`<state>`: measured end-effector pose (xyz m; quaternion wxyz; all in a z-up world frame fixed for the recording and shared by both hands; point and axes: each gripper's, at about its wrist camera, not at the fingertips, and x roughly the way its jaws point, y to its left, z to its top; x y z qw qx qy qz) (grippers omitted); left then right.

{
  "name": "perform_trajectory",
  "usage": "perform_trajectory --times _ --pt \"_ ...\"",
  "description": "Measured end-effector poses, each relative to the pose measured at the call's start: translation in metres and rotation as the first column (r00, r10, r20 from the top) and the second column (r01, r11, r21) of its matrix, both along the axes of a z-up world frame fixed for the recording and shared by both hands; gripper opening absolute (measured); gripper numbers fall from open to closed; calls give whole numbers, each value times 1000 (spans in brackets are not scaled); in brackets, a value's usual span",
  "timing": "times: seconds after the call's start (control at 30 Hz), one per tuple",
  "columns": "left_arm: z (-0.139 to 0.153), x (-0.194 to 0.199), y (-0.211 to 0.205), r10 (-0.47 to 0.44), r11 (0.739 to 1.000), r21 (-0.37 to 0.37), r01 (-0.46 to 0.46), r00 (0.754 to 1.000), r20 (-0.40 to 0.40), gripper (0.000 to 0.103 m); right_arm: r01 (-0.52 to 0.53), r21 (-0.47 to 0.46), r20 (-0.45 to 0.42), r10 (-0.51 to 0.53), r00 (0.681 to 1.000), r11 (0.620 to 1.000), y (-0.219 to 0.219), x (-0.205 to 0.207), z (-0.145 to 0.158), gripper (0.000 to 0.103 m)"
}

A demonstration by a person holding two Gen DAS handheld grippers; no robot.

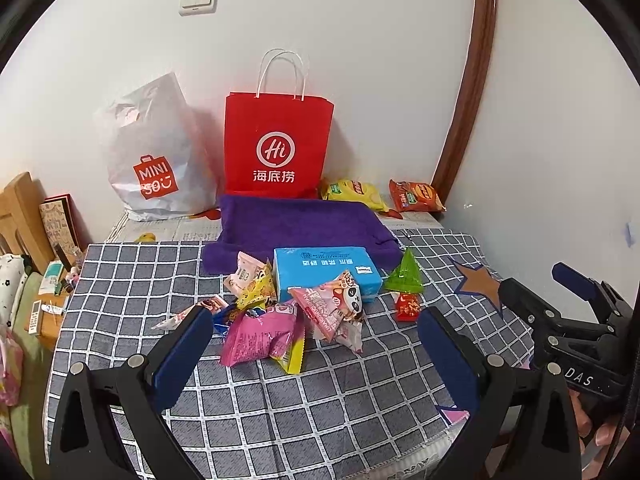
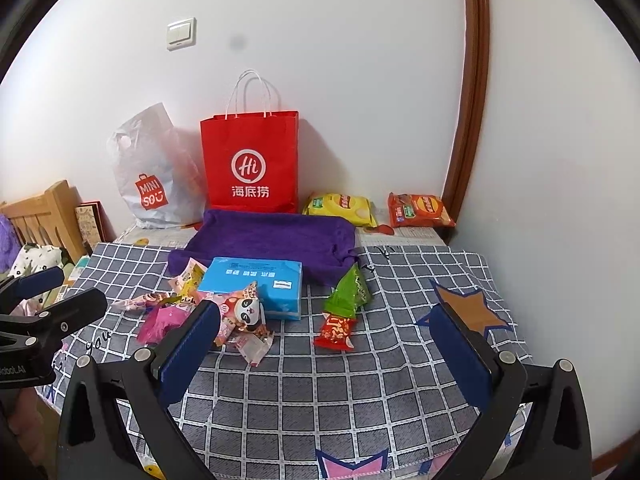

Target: Organize snacks

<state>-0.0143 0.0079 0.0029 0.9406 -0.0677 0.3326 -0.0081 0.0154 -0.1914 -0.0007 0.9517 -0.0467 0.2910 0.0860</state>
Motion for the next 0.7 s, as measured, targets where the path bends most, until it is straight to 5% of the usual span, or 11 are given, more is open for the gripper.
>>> perform_trajectory --times 0.7 --pt "2 -3 6 -2 1000 -5 2 1000 15 102 -10 5 0 10 1000 1000 5 -2 -1 103"
